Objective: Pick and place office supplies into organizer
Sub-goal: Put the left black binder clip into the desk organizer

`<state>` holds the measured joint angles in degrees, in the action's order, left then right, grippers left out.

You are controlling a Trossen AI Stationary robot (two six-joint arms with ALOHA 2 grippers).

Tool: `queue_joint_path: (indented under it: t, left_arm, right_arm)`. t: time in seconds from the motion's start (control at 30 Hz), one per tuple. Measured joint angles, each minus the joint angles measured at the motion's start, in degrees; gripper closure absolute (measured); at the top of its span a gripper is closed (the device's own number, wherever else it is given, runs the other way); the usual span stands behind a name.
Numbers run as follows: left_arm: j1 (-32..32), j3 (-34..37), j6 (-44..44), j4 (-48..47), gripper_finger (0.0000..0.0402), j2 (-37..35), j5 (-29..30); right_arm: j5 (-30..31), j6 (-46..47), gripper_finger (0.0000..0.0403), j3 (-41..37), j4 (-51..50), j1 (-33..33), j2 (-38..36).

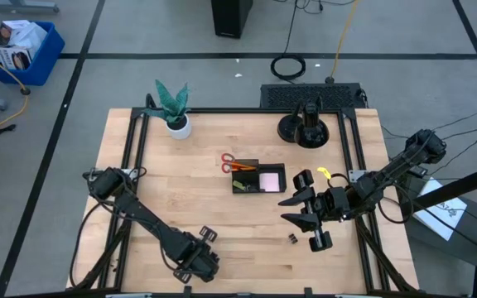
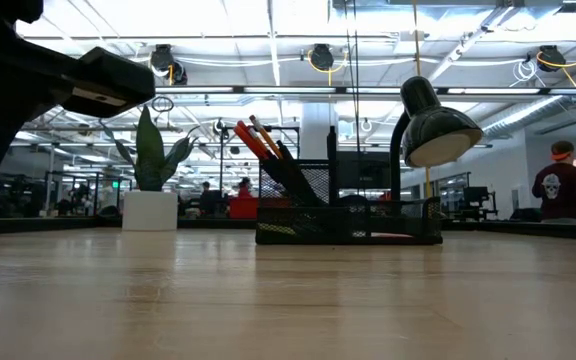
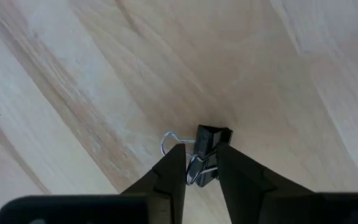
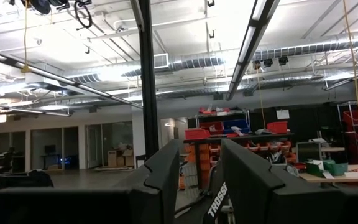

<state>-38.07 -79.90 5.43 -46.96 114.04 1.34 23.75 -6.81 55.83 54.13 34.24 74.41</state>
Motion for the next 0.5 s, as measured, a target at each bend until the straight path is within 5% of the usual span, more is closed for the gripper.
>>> queue_joint_path:
  t: [0.5]
  left_arm:
    - [1.16, -1.70, 0.94, -3.08, 0.0310, -0.09, -0.03]
  right_arm:
    - [0.19, -0.07, 0.0293, 0.00, 0.00, -0.02, 0.00]
